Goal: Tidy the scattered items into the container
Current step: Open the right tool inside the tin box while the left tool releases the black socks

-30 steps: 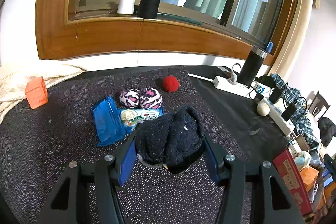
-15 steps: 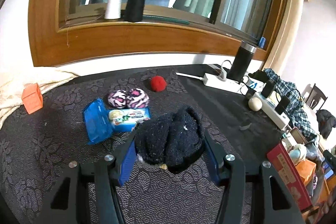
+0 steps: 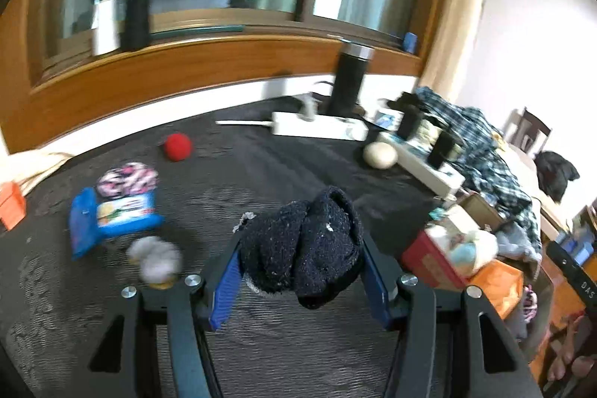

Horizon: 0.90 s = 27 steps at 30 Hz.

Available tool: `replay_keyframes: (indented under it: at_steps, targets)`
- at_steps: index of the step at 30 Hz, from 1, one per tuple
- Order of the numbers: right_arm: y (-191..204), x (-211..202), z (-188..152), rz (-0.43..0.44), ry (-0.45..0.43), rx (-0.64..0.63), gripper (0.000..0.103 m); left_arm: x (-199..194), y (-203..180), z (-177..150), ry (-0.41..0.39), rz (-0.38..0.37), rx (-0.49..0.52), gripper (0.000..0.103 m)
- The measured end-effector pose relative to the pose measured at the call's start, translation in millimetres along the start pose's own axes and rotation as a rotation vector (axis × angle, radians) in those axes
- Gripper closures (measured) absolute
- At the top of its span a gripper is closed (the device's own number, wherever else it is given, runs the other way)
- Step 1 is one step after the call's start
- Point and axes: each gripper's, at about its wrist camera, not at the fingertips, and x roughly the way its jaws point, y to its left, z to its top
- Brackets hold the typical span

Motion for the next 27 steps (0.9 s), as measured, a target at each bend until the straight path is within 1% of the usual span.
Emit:
replay_keyframes:
  at_steps: [4,9,15,23,24,26,27]
  targets:
    - [-12,-2,1,0.003,-0.011,0.018,0.039,12,-39,2,0.022,-0.042,0.043,0.044]
    - [-33,-3,2,0.004,-0.028,0.069,0.039,21,-93,9,0.026,-0.092,0.127,0.044]
    - [-58,-5,3,0.005,-0.048,0.130,0.039,31,-142,20,0.027,-0.143,0.185,0.044]
    - [-85,-7,5,-0.001,-0.068,0.201,0.039,55,-198,28,0.066,-0.257,0.241,0.044]
    - [-88,-7,5,-0.002,-0.072,0.207,0.039,59,-204,28,0.073,-0.265,0.251,0.043]
    - [-91,-8,6,-0.005,-0.077,0.217,0.039,68,-214,27,0.096,-0.290,0.265,0.039]
    - [-93,-8,6,-0.006,-0.078,0.220,0.039,73,-218,26,0.114,-0.304,0.265,0.034]
